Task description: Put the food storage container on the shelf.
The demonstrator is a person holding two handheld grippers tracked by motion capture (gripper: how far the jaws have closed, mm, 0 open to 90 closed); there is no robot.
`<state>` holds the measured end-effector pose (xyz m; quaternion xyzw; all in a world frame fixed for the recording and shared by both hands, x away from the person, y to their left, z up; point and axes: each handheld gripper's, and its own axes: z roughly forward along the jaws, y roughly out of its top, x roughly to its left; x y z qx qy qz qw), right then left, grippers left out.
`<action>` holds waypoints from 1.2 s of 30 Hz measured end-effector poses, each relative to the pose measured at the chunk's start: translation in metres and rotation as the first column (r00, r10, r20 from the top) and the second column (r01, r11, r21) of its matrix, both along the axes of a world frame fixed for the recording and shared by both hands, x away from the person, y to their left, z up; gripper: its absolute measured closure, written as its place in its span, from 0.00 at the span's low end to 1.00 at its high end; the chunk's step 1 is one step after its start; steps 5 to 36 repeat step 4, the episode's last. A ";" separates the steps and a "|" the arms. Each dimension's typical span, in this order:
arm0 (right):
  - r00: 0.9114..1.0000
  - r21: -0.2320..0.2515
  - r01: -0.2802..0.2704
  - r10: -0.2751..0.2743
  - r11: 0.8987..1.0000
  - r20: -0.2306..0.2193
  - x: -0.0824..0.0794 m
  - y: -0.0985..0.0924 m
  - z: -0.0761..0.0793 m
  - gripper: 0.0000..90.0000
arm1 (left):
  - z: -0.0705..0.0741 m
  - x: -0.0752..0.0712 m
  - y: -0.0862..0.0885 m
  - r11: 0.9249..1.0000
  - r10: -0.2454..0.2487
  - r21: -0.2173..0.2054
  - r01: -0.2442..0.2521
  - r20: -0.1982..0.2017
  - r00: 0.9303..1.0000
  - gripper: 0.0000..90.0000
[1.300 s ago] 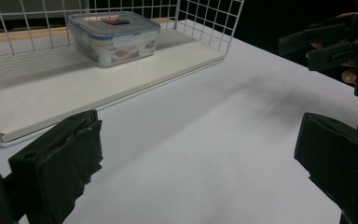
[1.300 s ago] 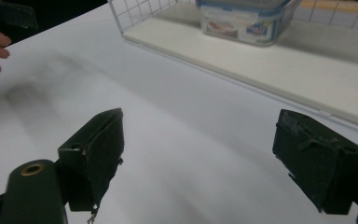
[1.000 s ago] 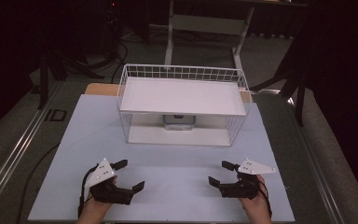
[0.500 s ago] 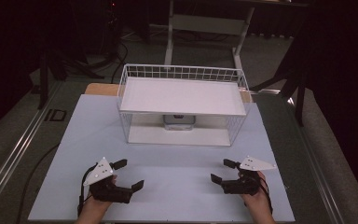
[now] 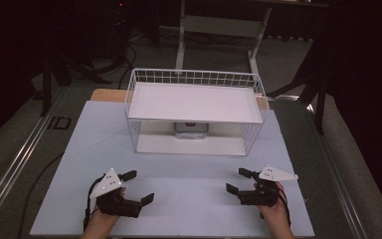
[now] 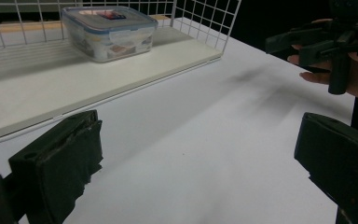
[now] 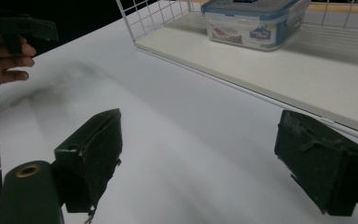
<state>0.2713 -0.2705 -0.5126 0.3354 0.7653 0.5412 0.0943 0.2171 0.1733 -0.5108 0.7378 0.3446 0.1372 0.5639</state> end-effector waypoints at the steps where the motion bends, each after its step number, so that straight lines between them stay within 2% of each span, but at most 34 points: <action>1: 1.000 -0.004 0.006 -0.006 1.000 -0.001 0.000 0.000 0.000 0.17 | 0.000 0.000 0.000 1.000 -0.001 0.001 0.001 0.001 1.000 0.02; 4: 1.000 -0.016 0.017 -0.017 1.000 -0.003 0.001 0.000 -0.001 0.17 | 0.001 -0.001 0.000 1.000 -0.002 0.001 0.002 0.004 1.000 0.02; 36: 1.000 -0.016 0.017 -0.017 1.000 -0.003 0.001 0.000 -0.001 0.17 | 0.001 -0.001 0.000 1.000 -0.002 0.001 0.002 0.004 1.000 0.02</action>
